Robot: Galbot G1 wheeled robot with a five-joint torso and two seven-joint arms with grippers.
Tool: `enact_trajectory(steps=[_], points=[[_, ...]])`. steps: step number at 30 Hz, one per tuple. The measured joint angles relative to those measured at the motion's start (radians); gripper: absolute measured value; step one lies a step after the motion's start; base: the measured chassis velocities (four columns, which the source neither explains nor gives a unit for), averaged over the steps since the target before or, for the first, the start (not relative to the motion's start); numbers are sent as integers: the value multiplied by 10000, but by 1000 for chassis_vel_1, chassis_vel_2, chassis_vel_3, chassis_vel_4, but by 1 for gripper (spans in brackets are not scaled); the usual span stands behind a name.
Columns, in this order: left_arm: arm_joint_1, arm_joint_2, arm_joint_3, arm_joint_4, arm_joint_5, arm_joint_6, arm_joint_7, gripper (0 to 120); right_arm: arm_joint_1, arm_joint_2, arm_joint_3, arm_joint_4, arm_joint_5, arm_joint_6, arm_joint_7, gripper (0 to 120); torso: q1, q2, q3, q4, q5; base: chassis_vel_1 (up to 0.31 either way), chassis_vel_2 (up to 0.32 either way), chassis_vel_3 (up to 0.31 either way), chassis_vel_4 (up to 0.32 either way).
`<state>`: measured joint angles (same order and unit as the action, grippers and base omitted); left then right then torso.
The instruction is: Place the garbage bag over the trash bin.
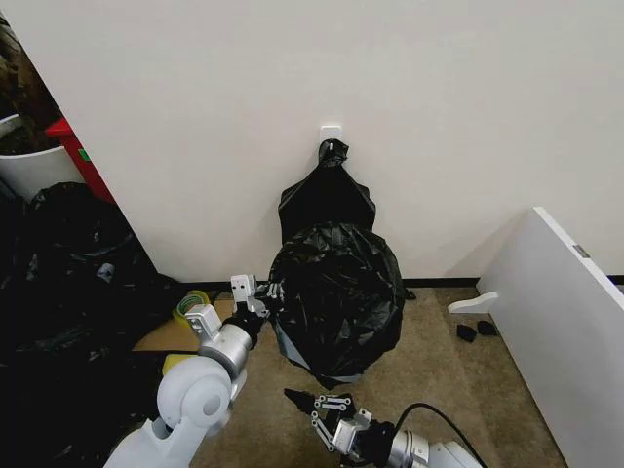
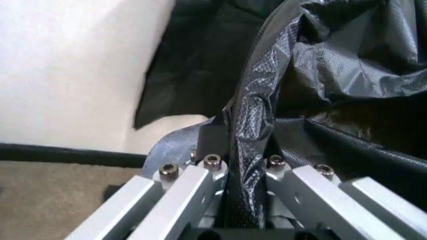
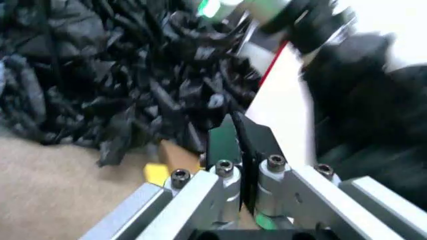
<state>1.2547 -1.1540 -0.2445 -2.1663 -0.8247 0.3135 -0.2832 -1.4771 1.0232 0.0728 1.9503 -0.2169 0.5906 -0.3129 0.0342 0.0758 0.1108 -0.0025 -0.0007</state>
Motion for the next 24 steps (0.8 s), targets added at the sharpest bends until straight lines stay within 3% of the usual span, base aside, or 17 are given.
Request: enact_trajectory(steps=[3, 12, 18, 24], points=[[44, 33, -11, 91, 125, -69, -1, 1, -110, -117, 111, 270, -9, 1, 222, 5, 0, 0, 0, 0, 0, 0, 0, 0, 0], [63, 20, 61, 193, 298, -132, 14, 1, -289, -174, 146, 728, -530, -125, 824, 41, 0, 0, 0, 0, 0, 0, 0, 0, 0], [2, 114, 28, 258, 300, -164, 18, 1, -274, -184, 119, 705, -1124, -558, 1744, 58, 0, 0, 0, 0, 1, 0, 0, 0, 0], [-119, 115, -2, 398, 272, -209, 7, 1, -267, -206, 129, 640, -1476, -828, 2233, 39, 0, 0, 0, -1, 0, 0, 0, 0, 0]])
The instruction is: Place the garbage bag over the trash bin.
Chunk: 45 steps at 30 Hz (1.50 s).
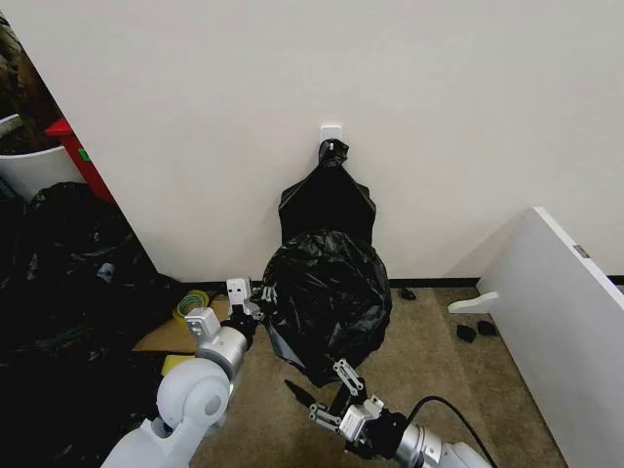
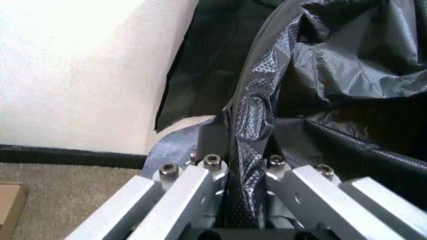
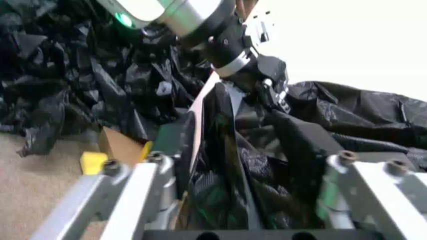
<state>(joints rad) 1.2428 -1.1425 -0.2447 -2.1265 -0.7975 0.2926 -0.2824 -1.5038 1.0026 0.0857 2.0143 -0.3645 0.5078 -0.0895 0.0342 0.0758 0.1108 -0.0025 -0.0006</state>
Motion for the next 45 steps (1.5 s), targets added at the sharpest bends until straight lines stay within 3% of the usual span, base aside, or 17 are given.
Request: enact_trajectory(steps=[5, 9, 11, 21, 26, 35, 43, 44, 45], points=[[-109, -26, 40, 155, -4, -17, -4, 1, 2, 51, -49, -23, -64, 6, 1, 23, 0, 0, 0, 0, 0, 0, 0, 0, 0], [-201, -60, 108, 284, -11, -24, -6, 1, 44, 129, -88, -106, -237, 10, 16, 4, 0, 0, 0, 0, 0, 0, 0, 0, 0], [-212, -67, 118, 293, -14, -24, -6, 1, 52, 144, -88, -139, -316, -2, 56, 0, 0, 0, 0, 0, 0, 0, 0, 0, 0], [-322, -121, 178, 338, -69, -24, -6, 1, 97, 205, -93, -247, -704, -99, 353, 0, 0, 0, 0, 0, 0, 0, 0, 0, 0], [-270, -210, 172, 166, -343, 22, -47, 1, 130, 302, -110, -364, -387, 420, -602, 0, 0, 0, 0, 0, 0, 0, 0, 0, 0], [-129, -271, 103, -225, -689, 190, -217, 1, 159, 397, -94, -501, -349, 480, -816, 0, 0, 0, 0, 0, 0, 0, 0, 0, 0], [2, -299, -13, -662, -1081, 553, -453, 1, 359, 529, -5, -1000, -265, 290, -730, 0, 0, 0, 0, 0, 0, 0, 0, 0, 0], [103, -272, -123, -1205, -1355, 1119, -734, 1, 664, 603, 243, -1730, -403, 244, -587, 0, 0, 0, 0, 0, 1, 0, 0, 0, 0], [103, -272, -123, -1205, -1355, 1119, -734, 1, 664, 603, 243, -1730, -403, 244, -587, 0, 0, 0, 0, 0, 1, 0, 0, 0, 0]])
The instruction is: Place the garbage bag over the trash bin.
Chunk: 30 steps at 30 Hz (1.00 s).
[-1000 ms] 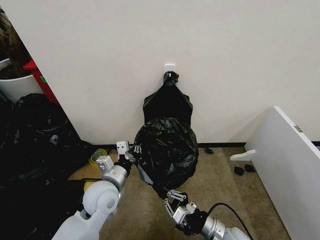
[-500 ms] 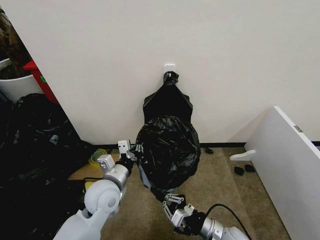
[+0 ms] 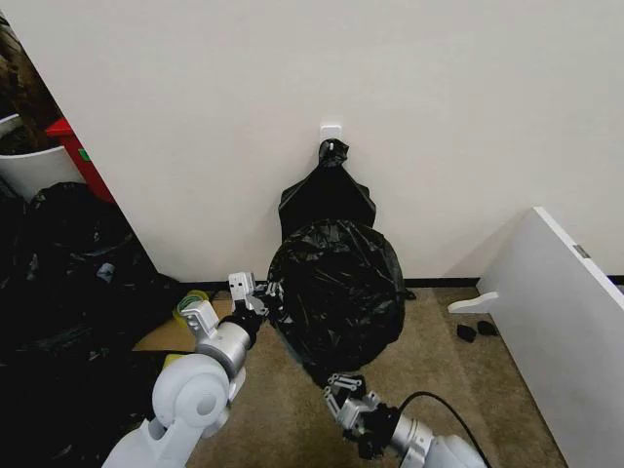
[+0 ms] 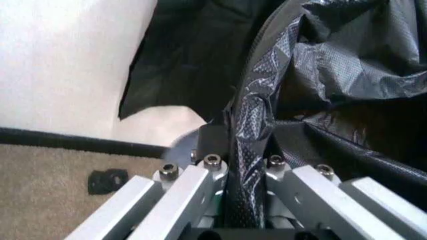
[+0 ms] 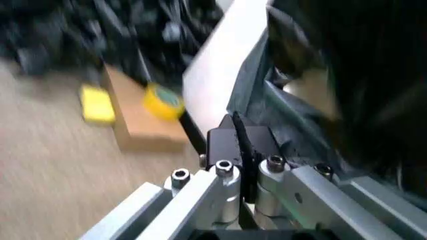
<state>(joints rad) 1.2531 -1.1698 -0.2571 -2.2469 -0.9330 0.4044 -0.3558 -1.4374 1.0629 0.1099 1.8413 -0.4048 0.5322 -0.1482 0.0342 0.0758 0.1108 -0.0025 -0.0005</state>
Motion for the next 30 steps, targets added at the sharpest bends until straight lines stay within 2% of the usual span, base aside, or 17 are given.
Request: enact_trajectory(steps=[6, 12, 16, 18, 19, 20, 22, 24, 26, 27, 29, 30], points=[[75, 208, -464, -595, -221, 671, -298, 1, 621, 21, 676, -1417, -424, 127, 334, 0, 0, 0, 0, 0, -4, 0, 0, 0, 0], [33, 326, -793, -473, -191, 696, -328, 1, 638, -47, 776, -1684, -139, 115, 973, 0, 0, 0, 0, 0, -1, 0, 0, 0, 0], [-41, 662, -1046, 138, 255, -96, 131, 1, 547, -457, 582, -1964, 2109, -616, 1644, 16, 0, 0, 1, 1, -1, 0, 0, 0, 0], [-31, 740, -1104, 318, 251, -374, 432, 1, 552, -515, 551, -1997, 2479, -862, 1944, 19, 0, 0, 0, 0, 0, 0, 0, 0, 0], [-15, 858, -1169, 622, 250, -858, 1000, 1, 568, -592, 518, -2022, 3050, -1316, 2586, 25, 0, -1, 1, 1, -1, 0, 0, 0, 0], [-14, 877, -1177, 680, 249, -941, 1111, 1, 574, -605, 515, -2022, 3184, -1423, 2754, 26, 0, 0, 0, 0, -1, 0, 0, 0, 0], [-13, 1079, -1218, 1307, 171, -1747, 2261, 1, 626, -650, 529, -1925, 4139, -1998, 3854, 38, 0, -1, 1, -1, -2, 0, 0, 0, 0], [-12, 1103, -1220, 1390, 163, -1845, 2414, 1, 634, -651, 538, -1888, 4283, -2045, 3993, 39, 1, 0, 1, -1, -1, 0, 0, 0, 0], [-26, 1242, -1209, 1963, 233, -2575, 3435, 1, 740, -645, 671, -1604, 4989, -2116, 4787, 52, 0, 0, 0, 0, -2, 0, 0, 0, 0], [-26, 1242, -1209, 1963, 233, -2575, 3435, 1, 740, -645, 671, -1604, 4989, -2116, 4787, 52, 0, 0, 0, 0, -2, 0, 0, 0, 0], [-106, 1342, -1114, 2660, 567, -3362, 4461, 1, 855, -638, 1008, -1420, 5202, -1413, 4783, 61, 0, 0, 1, 1, -2, 0, 0, 0, 0], [-170, 1386, -1033, 3118, 849, -3866, 5149, 1, 897, -643, 1281, -1369, 5210, -633, 4158, 68, 0, -1, 1, 1, -2, 0, 0, 0, 0]])
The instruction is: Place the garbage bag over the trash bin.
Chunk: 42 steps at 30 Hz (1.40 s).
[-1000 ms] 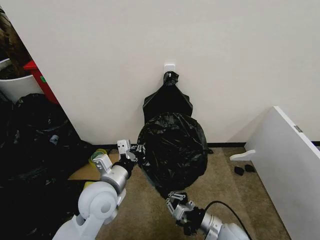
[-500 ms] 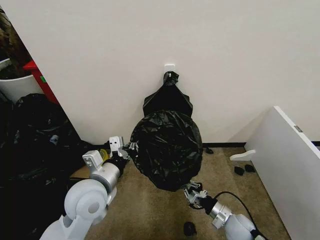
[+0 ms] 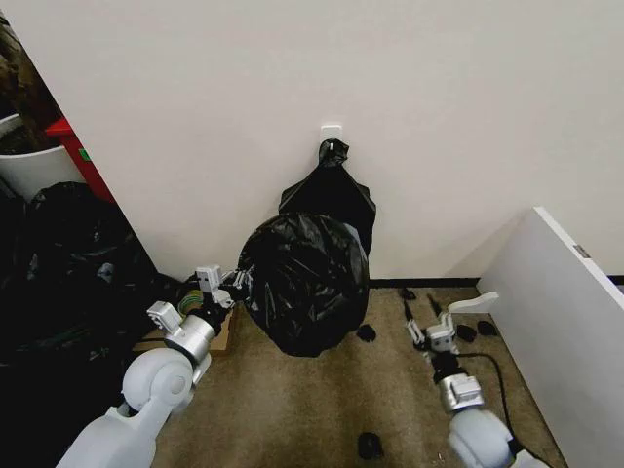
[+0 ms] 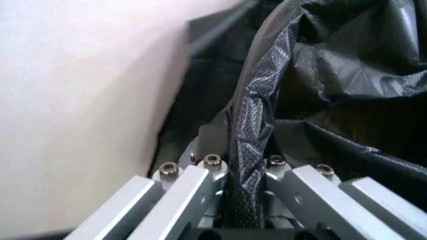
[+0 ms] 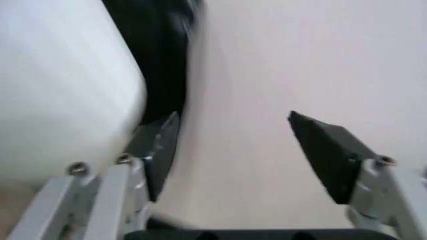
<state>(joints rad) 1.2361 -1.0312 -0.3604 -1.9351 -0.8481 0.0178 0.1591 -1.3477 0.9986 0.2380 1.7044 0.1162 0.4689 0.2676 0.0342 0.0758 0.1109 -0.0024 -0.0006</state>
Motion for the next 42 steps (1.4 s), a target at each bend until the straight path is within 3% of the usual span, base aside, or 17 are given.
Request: enact_trajectory(steps=[1, 3, 4, 6, 8, 18, 21, 25, 30, 38, 42], points=[[0, 0, 0, 0, 0, 0, 0, 1, 0, 0, 0, 0, 0, 0, 0, 68, 0, 0, 0, 0, 0, 0, 0, 0, 0], [-62, 30, 47, 515, 218, -550, 993, 1, 13, -43, 289, 61, 197, 756, -915, 74, 0, 0, 0, 0, 0, 0, 0, 0, 0], [-137, 55, 45, 1301, 525, -1264, 2614, 1, 9, -195, 560, 243, 1185, 1541, -2449, 82, 0, 0, 0, -3, -1, 0, 0, 0, 0], [-140, 63, 32, 1558, 800, -1492, 3023, 1, 11, -281, 598, 332, 1799, 1717, -3059, 88, 0, 0, 0, -1, -1, 0, 0, 0, 0], [-119, 61, 25, 1768, 1234, -1743, 3185, 1, 88, -377, 597, 415, 2711, 1831, -3929, 97, 0, 0, 0, -1, 0, 0, 0, 0, 0], [59, -7, 21, 1590, 1675, -2007, 3467, 1, 428, -225, 189, 410, 4072, 1878, -6080, 100, 0, 0, -1, -1, 1, 0, 0, 0, 0], [51, -61, 79, 1567, 1744, -2010, 3497, 1, 433, -33, 89, 366, 4033, 1867, -6160, 100, 0, 0, -1, 0, 2, 0, 0, 0, 0], [30, -147, 167, 1504, 1810, -2010, 3560, 1, 515, 215, 83, 167, 2945, 1739, -5480, 100, 0, 0, -1, -2, 2, 0, 0, 0, 0], [68, -170, 180, 1273, 1846, -1988, 3648, 1, 704, 268, 141, -46, 1471, 1110, -3402, 100, 0, 0, -1, -1, 0, 0, 0, 0, 0], [67, -224, 188, 1220, 1936, -1964, 3431, 1, 713, 221, 283, 140, 1508, 947, -2812, 100, 0, 0, -1, -1, 1, 0, 0, 0, 0], [23, -334, 309, 1174, 2016, -1831, 2702, 1, 558, 183, 348, 447, 1538, 786, -1824, 100, 0, 0, -1, 0, -1, 0, 0, 0, 0]])
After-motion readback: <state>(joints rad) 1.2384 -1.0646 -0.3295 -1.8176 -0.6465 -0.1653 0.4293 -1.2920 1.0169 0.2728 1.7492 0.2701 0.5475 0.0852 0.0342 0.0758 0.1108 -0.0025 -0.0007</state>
